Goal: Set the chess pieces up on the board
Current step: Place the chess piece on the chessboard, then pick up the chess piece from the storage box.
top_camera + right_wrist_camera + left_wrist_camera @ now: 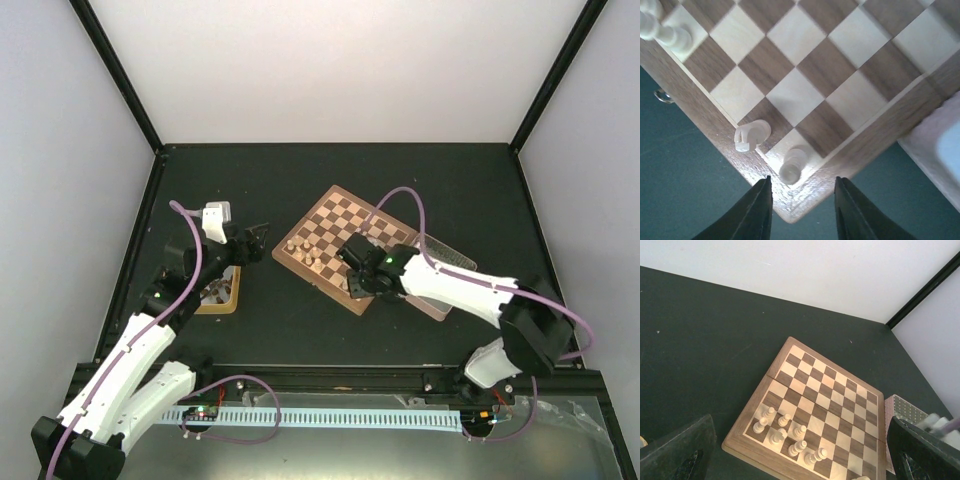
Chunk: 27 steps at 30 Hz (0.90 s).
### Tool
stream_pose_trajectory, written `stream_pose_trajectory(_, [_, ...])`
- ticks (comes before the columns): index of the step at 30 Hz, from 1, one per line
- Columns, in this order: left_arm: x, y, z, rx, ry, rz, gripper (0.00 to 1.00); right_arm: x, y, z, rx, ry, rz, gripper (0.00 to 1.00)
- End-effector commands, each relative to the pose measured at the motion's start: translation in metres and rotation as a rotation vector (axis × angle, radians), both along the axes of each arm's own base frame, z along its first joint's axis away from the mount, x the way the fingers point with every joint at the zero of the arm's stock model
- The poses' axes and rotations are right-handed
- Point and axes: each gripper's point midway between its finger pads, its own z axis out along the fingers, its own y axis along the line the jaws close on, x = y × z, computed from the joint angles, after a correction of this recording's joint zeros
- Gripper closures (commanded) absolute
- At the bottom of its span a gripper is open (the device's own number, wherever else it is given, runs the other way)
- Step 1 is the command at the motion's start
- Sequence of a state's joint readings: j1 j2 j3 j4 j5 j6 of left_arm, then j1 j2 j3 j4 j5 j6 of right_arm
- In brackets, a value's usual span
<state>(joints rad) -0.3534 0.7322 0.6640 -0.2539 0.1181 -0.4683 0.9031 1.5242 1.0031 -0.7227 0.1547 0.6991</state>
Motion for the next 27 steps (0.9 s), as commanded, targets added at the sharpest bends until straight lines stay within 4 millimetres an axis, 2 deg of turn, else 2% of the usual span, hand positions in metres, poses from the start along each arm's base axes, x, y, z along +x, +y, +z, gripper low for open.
stream_pose_trajectory(1, [0.0,0.005,0.01,-0.002,-0.033,0.017,0.05,0.021,-0.025,0.047,0.018,-0.168,-0.135,0.62])
stream_pose_trajectory(4, [0.0,0.004,0.011,-0.003,-0.037,0.012,0.05,0.034,-0.063,0.055,-0.011,-0.24,-0.266,0.58])
stream_pose_trajectory(6, [-0.001,0.003,0.01,-0.006,-0.034,0.005,0.05,0.042,-0.089,0.054,-0.015,-0.265,-0.351,0.57])
stream_pose_trajectory(11, [-0.005,-0.001,0.008,-0.021,-0.032,-0.019,0.04,0.058,-0.149,0.028,-0.031,-0.238,-0.482,0.57])
stream_pose_trajectory(14, [-0.006,-0.002,0.009,-0.024,-0.031,-0.023,0.04,0.068,-0.169,0.017,-0.045,-0.22,-0.513,0.61])
stream_pose_trajectory(17, [-0.005,-0.003,0.01,-0.026,-0.03,-0.027,0.05,0.082,-0.171,0.009,-0.031,-0.199,-0.495,0.68])
stream_pose_trajectory(24, [-0.004,-0.002,0.012,-0.023,-0.024,-0.022,0.05,0.105,-0.163,-0.012,-0.028,-0.146,-0.476,0.71])
stream_pose_trajectory(27, [-0.004,-0.001,0.013,-0.017,-0.026,-0.017,0.05,0.111,-0.16,-0.018,-0.031,-0.134,-0.475,0.78])
